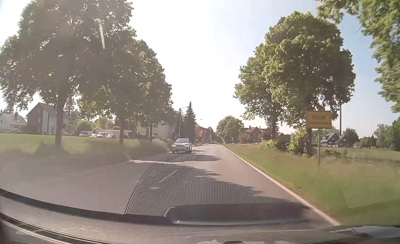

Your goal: Follow the waypoints while adhering to traffic rules and regulations

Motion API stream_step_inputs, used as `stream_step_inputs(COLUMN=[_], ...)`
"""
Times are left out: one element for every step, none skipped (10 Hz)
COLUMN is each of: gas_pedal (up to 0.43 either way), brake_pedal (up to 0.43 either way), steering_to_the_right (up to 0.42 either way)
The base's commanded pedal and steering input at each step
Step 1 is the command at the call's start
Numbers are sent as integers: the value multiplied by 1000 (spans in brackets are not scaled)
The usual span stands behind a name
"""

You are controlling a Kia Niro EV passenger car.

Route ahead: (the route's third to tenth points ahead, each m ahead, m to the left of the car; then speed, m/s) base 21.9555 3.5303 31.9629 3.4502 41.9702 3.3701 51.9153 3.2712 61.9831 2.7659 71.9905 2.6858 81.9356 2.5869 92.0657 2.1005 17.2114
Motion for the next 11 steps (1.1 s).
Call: stream_step_inputs(gas_pedal=[110,110,110,110,110,110,110,110,110,110,110], brake_pedal=[0,0,0,0,0,0,0,0,0,0,0], steering_to_the_right=[8,7,5,4,4,4,4,4,3,3,3])
